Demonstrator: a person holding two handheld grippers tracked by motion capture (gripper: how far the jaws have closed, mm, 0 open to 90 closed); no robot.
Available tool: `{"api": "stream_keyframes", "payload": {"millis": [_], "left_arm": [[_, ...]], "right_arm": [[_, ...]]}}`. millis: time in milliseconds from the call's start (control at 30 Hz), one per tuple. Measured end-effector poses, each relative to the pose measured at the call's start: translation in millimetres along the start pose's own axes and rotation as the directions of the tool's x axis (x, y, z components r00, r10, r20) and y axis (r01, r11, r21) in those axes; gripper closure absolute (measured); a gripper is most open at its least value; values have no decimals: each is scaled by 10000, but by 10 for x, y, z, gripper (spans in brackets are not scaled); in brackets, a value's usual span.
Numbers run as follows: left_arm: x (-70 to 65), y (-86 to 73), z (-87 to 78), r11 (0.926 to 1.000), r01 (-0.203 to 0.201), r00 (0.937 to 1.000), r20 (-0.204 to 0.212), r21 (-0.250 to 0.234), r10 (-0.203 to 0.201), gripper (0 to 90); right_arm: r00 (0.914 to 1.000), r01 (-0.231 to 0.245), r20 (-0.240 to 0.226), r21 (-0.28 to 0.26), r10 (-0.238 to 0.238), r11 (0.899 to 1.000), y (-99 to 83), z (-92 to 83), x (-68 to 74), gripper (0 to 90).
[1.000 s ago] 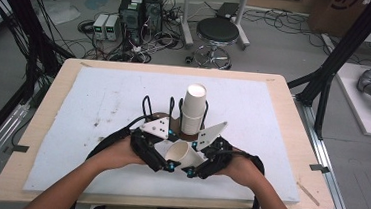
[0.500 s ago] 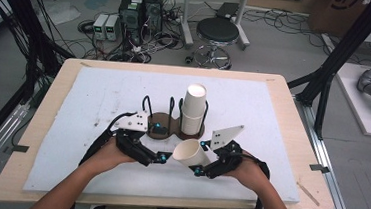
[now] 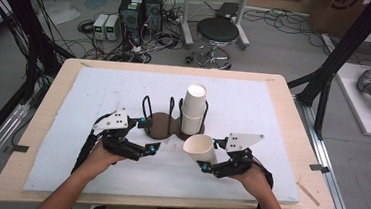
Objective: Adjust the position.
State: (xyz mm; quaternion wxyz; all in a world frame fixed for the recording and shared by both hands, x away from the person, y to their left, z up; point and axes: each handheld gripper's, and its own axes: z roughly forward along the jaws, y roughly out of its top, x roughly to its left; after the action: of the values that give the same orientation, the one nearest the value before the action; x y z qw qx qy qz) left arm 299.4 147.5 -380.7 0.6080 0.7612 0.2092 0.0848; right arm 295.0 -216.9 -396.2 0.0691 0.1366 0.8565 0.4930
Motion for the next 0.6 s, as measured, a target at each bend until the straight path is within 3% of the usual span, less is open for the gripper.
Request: {"api": "stream_keyframes", "payload": {"millis": [267,433,600], "left_arm": [[84,-134,-127,9968,452,9969,-606,-663,-493,182],[113,-182,-175,9939,517,9945,-860,-975,-601,182],[143,-264,-224,9899,388,9903,-1271,-1366,-563,184]], "right_arm": [[9969,-209,744,-806,270,9965,-122,-98,-15,354],[9940,-205,1049,-1010,312,9947,-157,-147,-22,352],[9857,-157,1639,-1420,392,9897,-179,-217,-31,348]]}}
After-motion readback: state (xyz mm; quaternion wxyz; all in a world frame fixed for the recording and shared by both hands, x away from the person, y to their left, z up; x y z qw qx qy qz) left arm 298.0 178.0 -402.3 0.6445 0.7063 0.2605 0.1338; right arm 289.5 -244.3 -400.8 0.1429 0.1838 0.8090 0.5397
